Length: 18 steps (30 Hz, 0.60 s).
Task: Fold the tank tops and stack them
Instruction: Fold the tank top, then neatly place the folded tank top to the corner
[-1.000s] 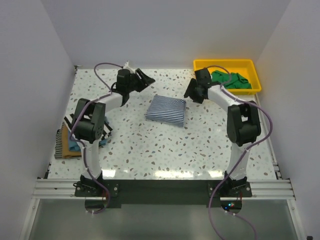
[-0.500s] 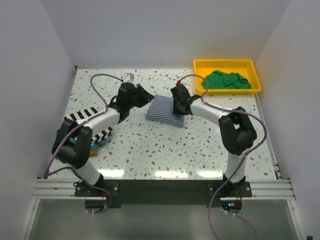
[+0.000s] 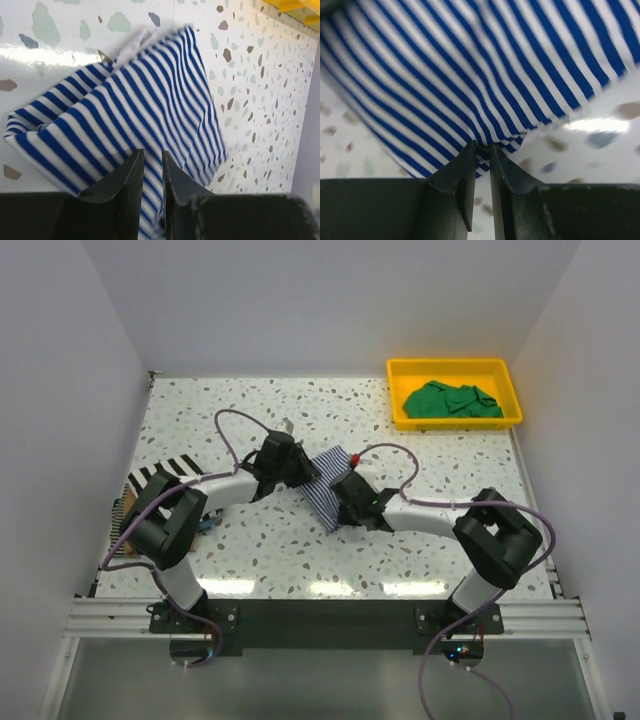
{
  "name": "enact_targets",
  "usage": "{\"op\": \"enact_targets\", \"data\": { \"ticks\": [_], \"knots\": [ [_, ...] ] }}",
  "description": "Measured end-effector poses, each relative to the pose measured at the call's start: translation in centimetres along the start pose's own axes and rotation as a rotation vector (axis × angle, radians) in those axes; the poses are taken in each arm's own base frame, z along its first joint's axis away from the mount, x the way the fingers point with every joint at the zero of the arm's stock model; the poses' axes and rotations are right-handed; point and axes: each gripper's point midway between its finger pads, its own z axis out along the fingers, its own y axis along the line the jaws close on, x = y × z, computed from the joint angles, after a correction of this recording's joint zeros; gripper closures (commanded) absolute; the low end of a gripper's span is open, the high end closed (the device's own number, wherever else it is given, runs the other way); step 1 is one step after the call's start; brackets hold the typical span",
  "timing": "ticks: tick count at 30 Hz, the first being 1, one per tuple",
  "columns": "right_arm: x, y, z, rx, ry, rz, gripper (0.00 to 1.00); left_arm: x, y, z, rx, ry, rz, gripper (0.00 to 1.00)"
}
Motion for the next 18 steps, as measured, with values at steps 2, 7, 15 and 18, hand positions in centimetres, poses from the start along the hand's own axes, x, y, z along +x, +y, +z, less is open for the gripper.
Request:
{"op": "enact_targets", "data": {
  "ticks": [2,7,15,18],
  "knots": [
    [2.5,3.2,-1.2,-0.085,0.014,-0.015,0.79,-0.1,0.2,0.7,-0.021,0.013,0.014,0.75],
    [4.4,6.4,-3.4,-0.172,0.016,-0.038,0.66,-1.0,-0.3,3.5,-0.025,0.06,0.07,0.73],
    [-2.4,7.1,-7.6,-0.207,-0.14,-0.061,0.58,-2.8,-0.8,2.8,-0.014,0.081,0.124,0.51],
    [-4.6,9.1,-8.4,-0.23,-0.17,-0.117,0.6,-4.6,-1.8,-0.3,-0.011,0.01,0.124,0.46]
  ]
}}
